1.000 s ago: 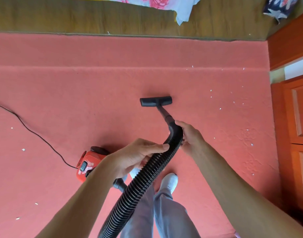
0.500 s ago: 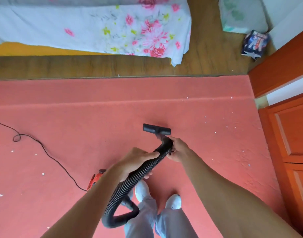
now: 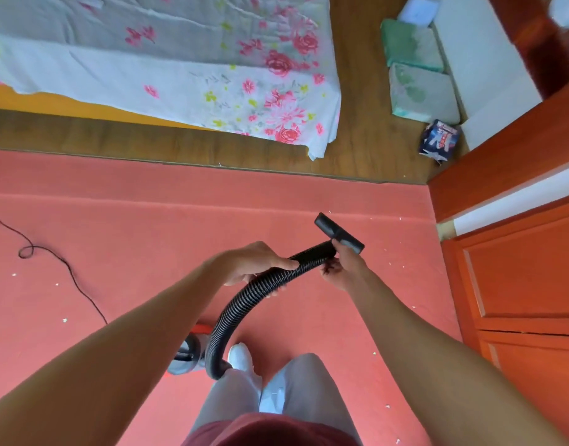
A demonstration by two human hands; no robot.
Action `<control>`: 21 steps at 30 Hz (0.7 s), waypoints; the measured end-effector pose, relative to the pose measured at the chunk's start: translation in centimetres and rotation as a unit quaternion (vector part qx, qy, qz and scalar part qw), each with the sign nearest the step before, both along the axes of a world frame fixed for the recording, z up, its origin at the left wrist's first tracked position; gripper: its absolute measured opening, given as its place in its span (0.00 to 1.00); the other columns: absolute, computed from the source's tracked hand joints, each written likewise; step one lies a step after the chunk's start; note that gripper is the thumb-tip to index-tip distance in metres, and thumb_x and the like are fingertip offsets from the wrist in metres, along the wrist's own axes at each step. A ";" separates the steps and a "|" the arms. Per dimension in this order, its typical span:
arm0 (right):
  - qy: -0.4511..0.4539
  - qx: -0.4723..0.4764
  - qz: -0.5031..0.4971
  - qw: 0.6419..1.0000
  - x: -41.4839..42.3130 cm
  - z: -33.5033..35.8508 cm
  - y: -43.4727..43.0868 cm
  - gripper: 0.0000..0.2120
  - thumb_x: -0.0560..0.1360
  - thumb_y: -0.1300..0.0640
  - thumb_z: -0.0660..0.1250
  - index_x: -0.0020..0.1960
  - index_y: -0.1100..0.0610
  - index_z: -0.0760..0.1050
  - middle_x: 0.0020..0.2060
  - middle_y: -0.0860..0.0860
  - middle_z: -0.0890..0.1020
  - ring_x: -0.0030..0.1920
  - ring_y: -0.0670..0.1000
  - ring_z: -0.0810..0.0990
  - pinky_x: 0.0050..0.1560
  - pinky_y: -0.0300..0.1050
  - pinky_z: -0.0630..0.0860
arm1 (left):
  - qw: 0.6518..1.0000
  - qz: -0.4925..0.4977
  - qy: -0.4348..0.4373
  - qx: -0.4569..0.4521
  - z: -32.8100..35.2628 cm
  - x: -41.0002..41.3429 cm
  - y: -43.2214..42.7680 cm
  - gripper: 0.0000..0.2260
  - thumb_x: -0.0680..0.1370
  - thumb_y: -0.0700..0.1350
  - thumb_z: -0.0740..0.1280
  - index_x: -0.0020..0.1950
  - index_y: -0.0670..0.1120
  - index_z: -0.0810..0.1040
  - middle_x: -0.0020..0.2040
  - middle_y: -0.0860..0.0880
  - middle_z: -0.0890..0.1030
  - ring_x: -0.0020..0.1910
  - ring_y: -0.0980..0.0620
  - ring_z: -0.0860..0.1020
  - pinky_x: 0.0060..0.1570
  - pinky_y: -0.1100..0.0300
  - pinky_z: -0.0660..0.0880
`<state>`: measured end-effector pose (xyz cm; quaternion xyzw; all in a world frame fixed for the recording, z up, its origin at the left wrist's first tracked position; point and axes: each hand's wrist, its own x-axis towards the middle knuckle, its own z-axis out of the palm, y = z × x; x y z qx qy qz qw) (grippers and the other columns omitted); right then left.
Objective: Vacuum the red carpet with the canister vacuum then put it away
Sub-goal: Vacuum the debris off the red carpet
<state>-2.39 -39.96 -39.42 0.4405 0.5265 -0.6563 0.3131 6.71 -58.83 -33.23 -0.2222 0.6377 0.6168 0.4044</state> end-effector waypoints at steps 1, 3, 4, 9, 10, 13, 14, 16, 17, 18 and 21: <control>0.008 -0.003 -0.014 1.000 -0.2 0.0 0.1 0.10 0.78 0.56 0.68 0.53 0.62 0.71 0.41 0.56 0.77 0.39 0.51 0.77 0.35 0.43 0.75 | 1.000 -0.002 0.005 -0.007 0.1 -0.2 0.2 0.18 0.77 0.50 0.72 0.58 0.37 0.81 0.49 0.36 0.86 0.42 0.43 0.84 0.56 0.42 0.80; 0.024 -0.011 -0.038 0.999 -0.6 0.0 0.1 0.11 0.79 0.57 0.67 0.55 0.63 0.71 0.42 0.56 0.78 0.40 0.52 0.78 0.37 0.45 0.76 | 1.000 -0.001 0.016 -0.020 0.4 -0.8 0.5 0.18 0.77 0.51 0.72 0.57 0.37 0.82 0.49 0.37 0.86 0.41 0.43 0.84 0.55 0.44 0.81; 0.033 -0.014 -0.049 0.998 -0.9 -0.1 0.1 0.11 0.79 0.57 0.67 0.57 0.63 0.70 0.42 0.57 0.78 0.41 0.53 0.79 0.37 0.46 0.77 | 0.999 0.002 0.020 -0.026 0.5 -1.2 0.7 0.18 0.77 0.51 0.72 0.56 0.37 0.82 0.48 0.38 0.86 0.40 0.44 0.84 0.54 0.45 0.82; 0.053 -0.026 -0.082 0.995 -3.2 -0.8 0.2 0.10 0.79 0.58 0.66 0.56 0.62 0.70 0.42 0.57 0.78 0.41 0.53 0.79 0.38 0.48 0.77 | 0.997 0.028 0.044 -0.052 0.9 -4.1 1.4 0.17 0.77 0.50 0.73 0.53 0.35 0.83 0.46 0.37 0.86 0.39 0.44 0.84 0.51 0.48 0.83; 0.053 -0.034 -0.092 0.994 -4.0 -1.1 0.3 0.08 0.79 0.58 0.66 0.53 0.62 0.71 0.42 0.57 0.77 0.41 0.53 0.78 0.40 0.48 0.78 | 0.997 0.029 0.048 -0.059 1.0 -5.1 1.5 0.18 0.76 0.50 0.73 0.52 0.35 0.83 0.45 0.37 0.86 0.38 0.44 0.84 0.49 0.49 0.84; 0.048 -0.057 -0.111 0.991 -6.6 -1.5 0.7 0.07 0.80 0.57 0.65 0.48 0.60 0.70 0.42 0.57 0.76 0.40 0.52 0.76 0.46 0.47 0.76 | 0.995 0.023 0.057 -0.076 0.9 -8.1 2.1 0.18 0.76 0.50 0.73 0.51 0.34 0.84 0.43 0.38 0.86 0.36 0.45 0.84 0.41 0.55 0.83; 0.041 -0.062 -0.113 0.991 -7.6 -1.7 0.9 0.06 0.79 0.58 0.65 0.49 0.60 0.70 0.42 0.57 0.76 0.41 0.52 0.76 0.44 0.46 0.76 | 0.995 0.021 0.055 -0.080 0.7 -9.0 2.4 0.17 0.76 0.50 0.73 0.50 0.34 0.84 0.43 0.37 0.86 0.35 0.46 0.84 0.40 0.57 0.83; 0.020 -0.068 -0.106 0.992 -9.4 -2.5 1.2 0.08 0.79 0.58 0.66 0.52 0.62 0.70 0.42 0.57 0.77 0.41 0.52 0.77 0.39 0.46 0.76 | 0.996 0.015 0.042 -0.082 -0.1 -10.6 3.0 0.17 0.77 0.51 0.72 0.51 0.35 0.83 0.44 0.38 0.86 0.36 0.46 0.84 0.39 0.58 0.82; 0.010 -0.069 -0.100 0.993 -10.4 -3.1 1.3 0.09 0.79 0.58 0.66 0.54 0.62 0.70 0.43 0.57 0.77 0.41 0.53 0.78 0.38 0.46 0.75 | 0.996 0.016 0.029 -0.079 -0.7 -11.4 3.3 0.17 0.77 0.51 0.72 0.52 0.35 0.83 0.45 0.38 0.86 0.37 0.46 0.84 0.38 0.59 0.82; 0.002 -0.067 -0.093 0.993 -11.3 -3.8 1.4 0.10 0.78 0.58 0.66 0.55 0.63 0.71 0.43 0.57 0.77 0.42 0.53 0.78 0.38 0.46 0.75 | 0.997 0.018 0.014 -0.073 -1.3 -12.0 3.6 0.17 0.78 0.51 0.72 0.53 0.36 0.83 0.47 0.38 0.86 0.38 0.46 0.84 0.38 0.60 0.81; -0.018 -0.048 -0.073 0.996 -14.1 -6.0 1.2 0.13 0.78 0.59 0.67 0.59 0.64 0.71 0.44 0.58 0.78 0.42 0.54 0.79 0.39 0.48 0.77 | 0.997 0.038 -0.024 -0.061 -3.5 -14.2 4.2 0.17 0.78 0.50 0.71 0.55 0.36 0.82 0.51 0.36 0.85 0.40 0.45 0.83 0.42 0.57 0.81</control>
